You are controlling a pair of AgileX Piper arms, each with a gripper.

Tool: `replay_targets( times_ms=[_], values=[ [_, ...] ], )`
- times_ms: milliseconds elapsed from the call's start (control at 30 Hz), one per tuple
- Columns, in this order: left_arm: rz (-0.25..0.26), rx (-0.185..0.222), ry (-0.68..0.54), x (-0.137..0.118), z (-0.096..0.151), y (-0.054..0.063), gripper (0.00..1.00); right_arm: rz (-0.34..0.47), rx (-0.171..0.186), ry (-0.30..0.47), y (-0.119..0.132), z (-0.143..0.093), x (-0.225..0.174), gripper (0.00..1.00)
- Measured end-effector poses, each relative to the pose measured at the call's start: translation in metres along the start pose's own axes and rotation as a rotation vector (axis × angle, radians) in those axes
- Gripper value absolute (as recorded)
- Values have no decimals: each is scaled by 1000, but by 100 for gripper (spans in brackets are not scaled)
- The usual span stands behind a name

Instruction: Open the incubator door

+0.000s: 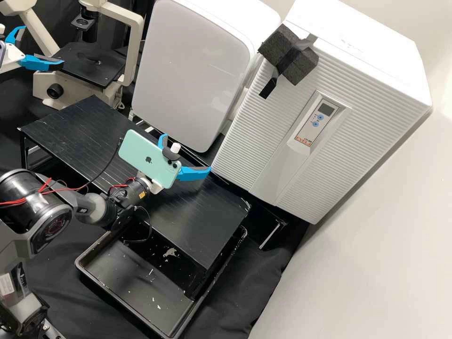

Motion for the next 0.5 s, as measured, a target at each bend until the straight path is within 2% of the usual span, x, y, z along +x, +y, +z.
replay_targets(
  times_ms=[333, 500],
  values=[
    [0, 0, 0, 0, 0, 0, 100, 2, 0, 2, 0, 0, 1, 100],
    [0, 0, 0, 0, 0, 0, 100, 44, 4, 19, 17, -12, 7, 100]
  ],
)
